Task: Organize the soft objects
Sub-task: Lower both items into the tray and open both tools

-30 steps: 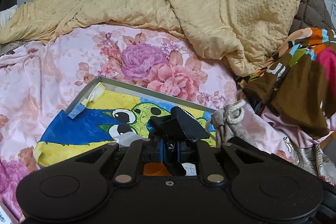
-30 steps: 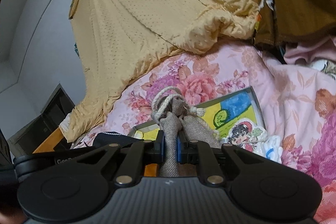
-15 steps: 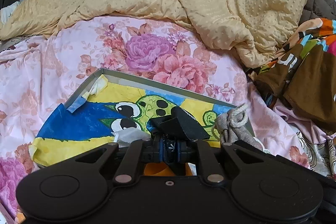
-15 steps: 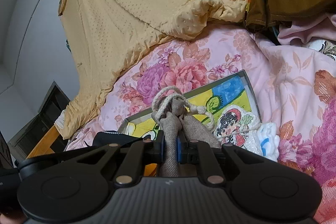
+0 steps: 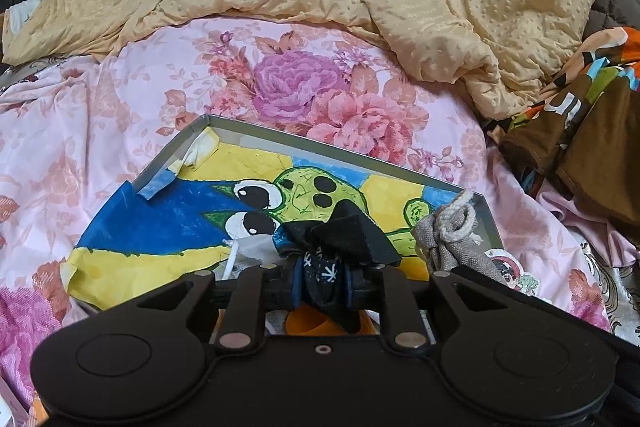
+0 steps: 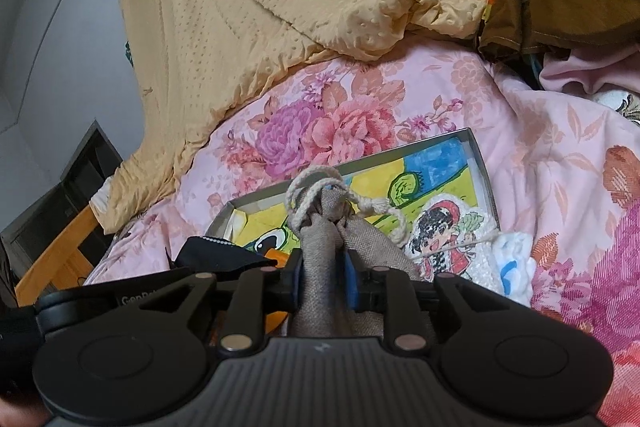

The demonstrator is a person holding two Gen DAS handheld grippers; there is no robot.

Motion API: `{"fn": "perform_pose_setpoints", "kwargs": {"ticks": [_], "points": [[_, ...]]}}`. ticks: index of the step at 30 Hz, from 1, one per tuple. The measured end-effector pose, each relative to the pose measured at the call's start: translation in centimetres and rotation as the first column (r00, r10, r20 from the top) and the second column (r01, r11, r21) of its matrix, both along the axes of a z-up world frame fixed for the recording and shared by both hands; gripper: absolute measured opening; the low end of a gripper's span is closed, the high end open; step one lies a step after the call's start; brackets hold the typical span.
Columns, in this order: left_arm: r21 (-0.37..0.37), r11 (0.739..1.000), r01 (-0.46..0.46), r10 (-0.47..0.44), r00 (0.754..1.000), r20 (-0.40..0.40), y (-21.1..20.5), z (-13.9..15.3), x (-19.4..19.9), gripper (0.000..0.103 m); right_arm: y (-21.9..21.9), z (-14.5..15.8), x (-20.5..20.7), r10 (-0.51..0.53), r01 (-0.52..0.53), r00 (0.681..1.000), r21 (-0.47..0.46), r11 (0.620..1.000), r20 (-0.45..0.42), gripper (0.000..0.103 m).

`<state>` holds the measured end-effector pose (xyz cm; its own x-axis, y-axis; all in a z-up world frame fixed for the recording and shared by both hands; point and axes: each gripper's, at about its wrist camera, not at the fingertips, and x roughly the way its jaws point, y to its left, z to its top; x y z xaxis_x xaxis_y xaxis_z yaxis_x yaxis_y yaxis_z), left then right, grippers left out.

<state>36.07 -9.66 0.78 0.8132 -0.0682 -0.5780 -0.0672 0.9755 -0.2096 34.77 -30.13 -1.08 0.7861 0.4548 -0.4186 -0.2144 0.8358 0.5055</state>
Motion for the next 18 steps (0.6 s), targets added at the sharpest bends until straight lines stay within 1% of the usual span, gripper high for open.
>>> {"fn": "perform_pose_setpoints", "kwargs": {"ticks": [1,3,5,8,10,12,13,18], "points": [[0.001,1.0,-0.001,0.001,1.0,0.001,0.0,0.0,-0.1,0.024,0.0,0.0,0.0,0.001,-0.001,1.0,-0.004,1.0,-0.001,0.028],[-0.004,1.0,-0.002,0.002,1.0,0.007,0.1,0.0,-0.2,0.034,0.1,0.1,-0.1,0.001,-0.001,1.0,-0.015,1.0,-0.001,0.034],[-0.009,1.0,-0.003,0.003,1.0,0.011,0.2,0.1,-0.4,0.039,0.1,0.3,-0.2,-0.007,0.007,1.0,-0.028,1.0,0.001,0.038],[-0.011,1.0,-0.004,0.005,1.0,0.01,0.2,0.2,-0.7,0.04,-0.1,0.5,-0.3,-0.012,0.012,1.0,-0.027,1.0,0.003,0.044],[-0.029,1.0,-0.008,0.008,1.0,0.002,0.3,0.2,-0.7,0.041,-0.3,0.8,-0.4,-0.017,0.017,1.0,-0.029,0.999,0.009,0.047],[-0.045,0.999,-0.017,0.017,1.0,0.001,0.3,0.5,-1.1,0.047,-0.4,1.0,-0.5,-0.022,0.023,1.0,-0.041,0.999,0.015,0.052],[-0.048,0.999,-0.022,0.023,1.0,0.004,0.4,0.6,-1.2,0.049,-0.4,1.2,-0.6,-0.026,0.027,0.999,-0.048,0.998,0.018,0.054],[-0.055,0.997,-0.046,0.047,0.999,0.021,0.5,1.4,-2.1,0.062,-0.6,1.9,-1.1,-0.044,0.046,0.999,-0.071,0.996,0.033,0.069]]}}
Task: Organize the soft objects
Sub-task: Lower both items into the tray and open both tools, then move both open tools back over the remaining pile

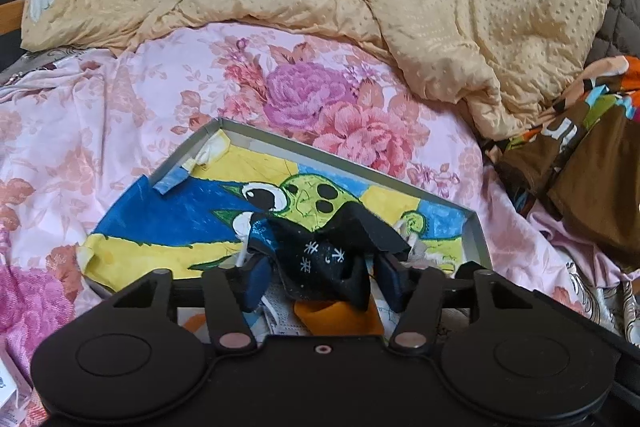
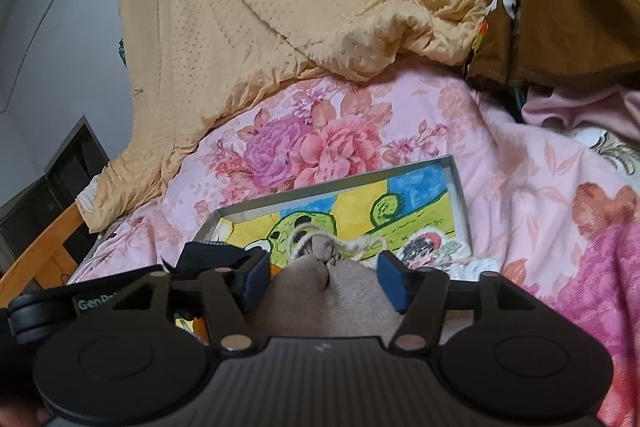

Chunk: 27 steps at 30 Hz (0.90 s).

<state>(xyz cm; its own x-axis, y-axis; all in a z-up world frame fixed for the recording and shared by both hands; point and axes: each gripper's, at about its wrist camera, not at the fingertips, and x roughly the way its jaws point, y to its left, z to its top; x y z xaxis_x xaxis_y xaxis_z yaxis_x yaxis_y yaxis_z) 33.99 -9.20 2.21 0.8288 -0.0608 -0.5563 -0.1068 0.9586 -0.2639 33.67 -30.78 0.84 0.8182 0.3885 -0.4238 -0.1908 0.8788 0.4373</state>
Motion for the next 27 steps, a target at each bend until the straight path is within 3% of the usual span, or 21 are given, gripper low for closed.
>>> {"fn": "perform_pose_setpoints", "kwargs": {"ticks": [8,14,27], "points": [[-0.003,1.0,-0.026,0.026,0.999,0.019,0.4,1.4,-1.2,0.072,-0.6,1.7,-1.3,-0.021,0.022,0.999,-0.028,0.999,0.029,0.084],[-0.054,0.998,-0.04,0.042,0.998,0.037,0.9,2.7,-3.5,0.084,-1.1,3.4,-3.4,-0.04,0.043,0.998,-0.049,0.998,0.045,0.095],[0.01,0.999,-0.035,0.034,0.99,0.138,3.2,5.5,-14.0,0.102,0.3,6.6,-11.0,0.012,0.002,0.996,-0.155,0.988,0.087,0.103]]}}
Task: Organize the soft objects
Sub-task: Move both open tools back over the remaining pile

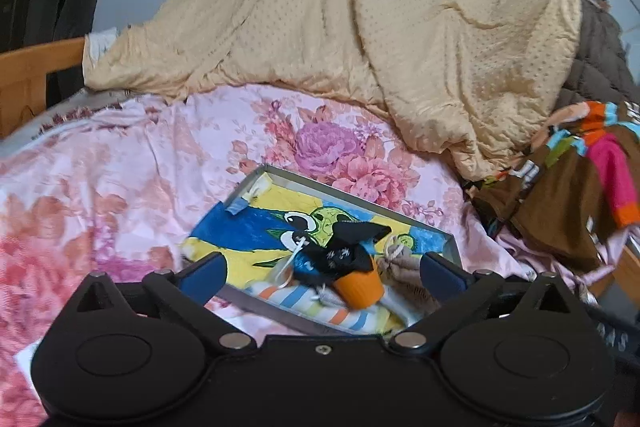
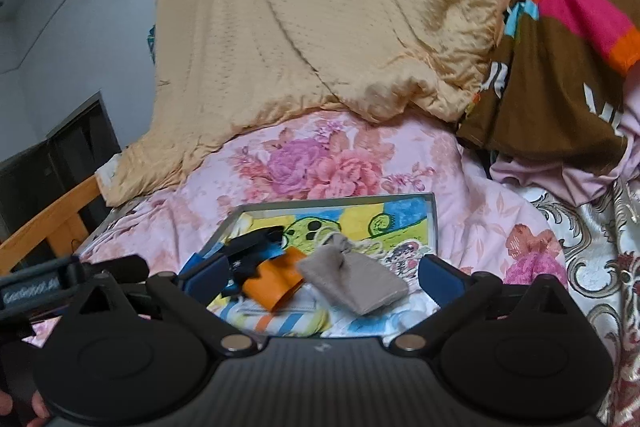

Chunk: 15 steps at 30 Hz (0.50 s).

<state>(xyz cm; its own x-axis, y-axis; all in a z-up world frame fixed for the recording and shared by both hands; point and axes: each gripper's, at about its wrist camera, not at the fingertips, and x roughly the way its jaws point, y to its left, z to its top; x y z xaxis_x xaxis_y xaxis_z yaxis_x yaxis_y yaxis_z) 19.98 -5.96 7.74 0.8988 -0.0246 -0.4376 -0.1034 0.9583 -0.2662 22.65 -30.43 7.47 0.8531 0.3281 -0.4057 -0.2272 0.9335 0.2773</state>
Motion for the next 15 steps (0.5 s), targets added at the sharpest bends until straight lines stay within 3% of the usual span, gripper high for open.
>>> {"fn": "perform_pose_setpoints", "kwargs": {"ticks": [8,15], "points": [[0.015,1.0,0.003,-0.003,1.0,0.024,2.0,-0.2,-5.6,0.102,1.8,0.2,-5.4,0.016,-0.012,0.997,-0.049,0.999,0.069,0.103],[0.041,0.999,0.006,-0.006,1.0,-0.007,4.7,-1.7,-9.5,0.102,4.3,-0.5,-10.1,0.077,-0.059,0.989,-0.144,0.988,0.126,0.103]]}}
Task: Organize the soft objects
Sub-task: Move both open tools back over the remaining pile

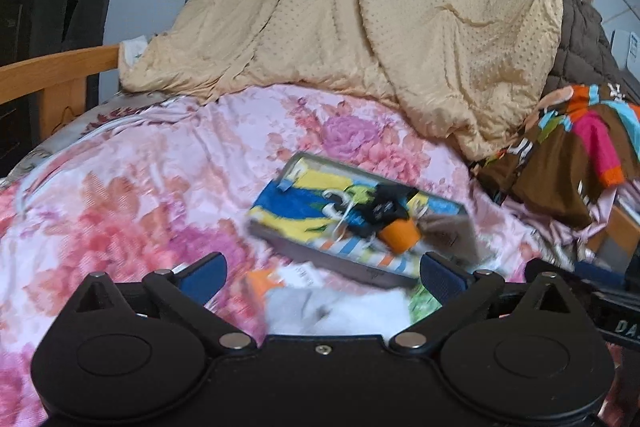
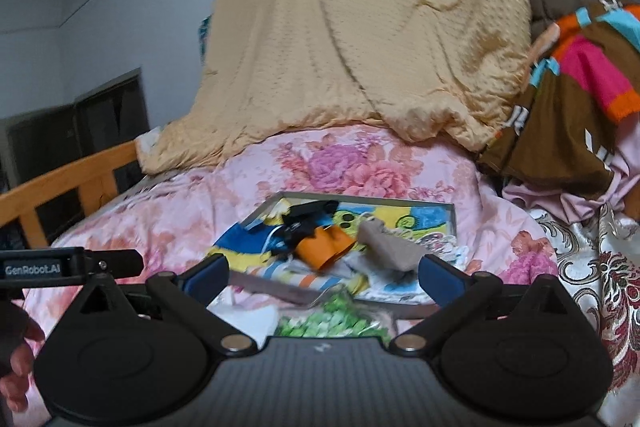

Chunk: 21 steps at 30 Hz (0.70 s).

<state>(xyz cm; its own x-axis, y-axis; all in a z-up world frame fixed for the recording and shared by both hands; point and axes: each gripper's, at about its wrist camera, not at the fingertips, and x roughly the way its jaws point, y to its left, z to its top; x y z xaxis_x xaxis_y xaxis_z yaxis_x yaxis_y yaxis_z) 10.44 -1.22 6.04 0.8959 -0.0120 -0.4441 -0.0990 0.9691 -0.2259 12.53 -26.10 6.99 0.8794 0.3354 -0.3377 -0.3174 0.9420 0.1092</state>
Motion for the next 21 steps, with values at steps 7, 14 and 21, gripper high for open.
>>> {"fn": "perform_pose_setpoints", "kwargs": {"ticks": [7,14,21], "points": [[0.007,1.0,-0.006,0.006,0.999,-0.036,2.9,-2.8,-2.3,0.102,2.0,-1.4,-2.7,0.05,-0.051,0.998,-0.06,0.997,-0.023,0.103],[0.061,0.998,0.026,-0.022,0.997,-0.081,4.5,-5.7,-2.8,0.102,4.5,-3.7,-2.7,0.109,-0.115,0.993,-0.167,0.979,-0.047,0.103],[0.106,0.992,0.071,-0.061,0.994,-0.094,4.2,-7.1,-2.0,0.102,7.0,-6.5,-2.4,0.171,-0.193,0.979,-0.254,0.948,-0.108,0.103]]}}
